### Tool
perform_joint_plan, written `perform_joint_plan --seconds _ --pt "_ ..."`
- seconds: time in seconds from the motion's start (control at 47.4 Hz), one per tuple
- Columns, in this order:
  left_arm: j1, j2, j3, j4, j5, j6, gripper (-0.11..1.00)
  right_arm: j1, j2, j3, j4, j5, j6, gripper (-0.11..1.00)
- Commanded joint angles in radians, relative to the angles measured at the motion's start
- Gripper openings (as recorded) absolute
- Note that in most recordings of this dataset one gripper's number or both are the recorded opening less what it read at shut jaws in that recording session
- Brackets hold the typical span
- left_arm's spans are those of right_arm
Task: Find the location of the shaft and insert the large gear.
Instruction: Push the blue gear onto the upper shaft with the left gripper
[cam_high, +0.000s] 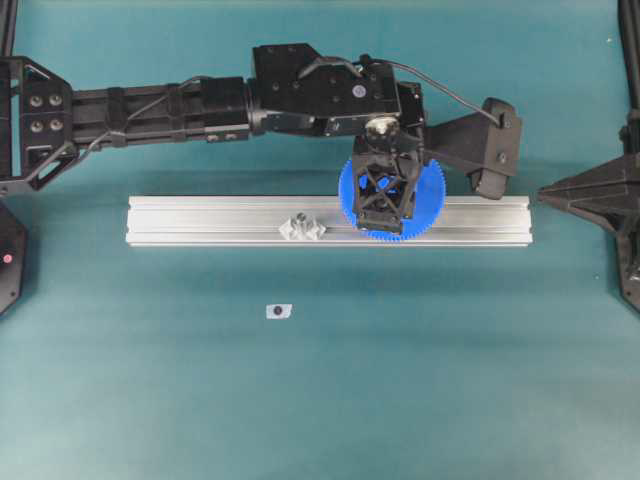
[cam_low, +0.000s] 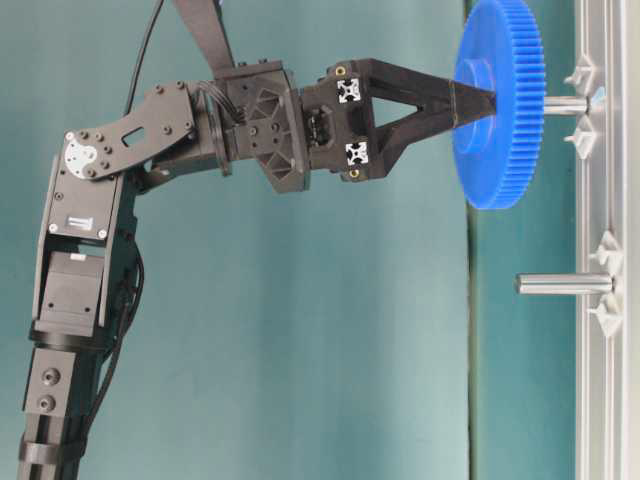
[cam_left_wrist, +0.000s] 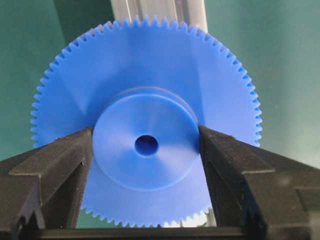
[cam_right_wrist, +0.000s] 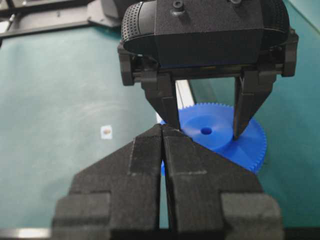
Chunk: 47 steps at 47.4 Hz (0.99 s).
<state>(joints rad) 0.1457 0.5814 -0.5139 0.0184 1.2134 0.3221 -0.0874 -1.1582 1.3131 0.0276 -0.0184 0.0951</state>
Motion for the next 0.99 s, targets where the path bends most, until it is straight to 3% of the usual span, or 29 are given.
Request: perform_joint_plan --seconds 0.0,0.654,0.802,0.971 --pt "0.034 -0.029 -0.023 0.005 -0.003 0.003 0.70 -0.002 0.006 -0.011 -0.002 -0.005 0.009 -0.01" --pt "0.026 -0.029 -0.029 0.005 0.005 -0.008 0.71 -0.002 0.006 -0.011 0.000 -0.005 0.011 -0.01" --pt "0.026 -0.029 -0.031 0.005 0.006 -0.008 0.88 -0.002 0.006 -0.011 0.000 -0.006 0.011 -0.01" --pt "0.026 -0.032 -0.037 0.005 0.006 -0.006 0.83 -0.002 0.006 -0.011 0.000 -0.006 0.011 -0.01"
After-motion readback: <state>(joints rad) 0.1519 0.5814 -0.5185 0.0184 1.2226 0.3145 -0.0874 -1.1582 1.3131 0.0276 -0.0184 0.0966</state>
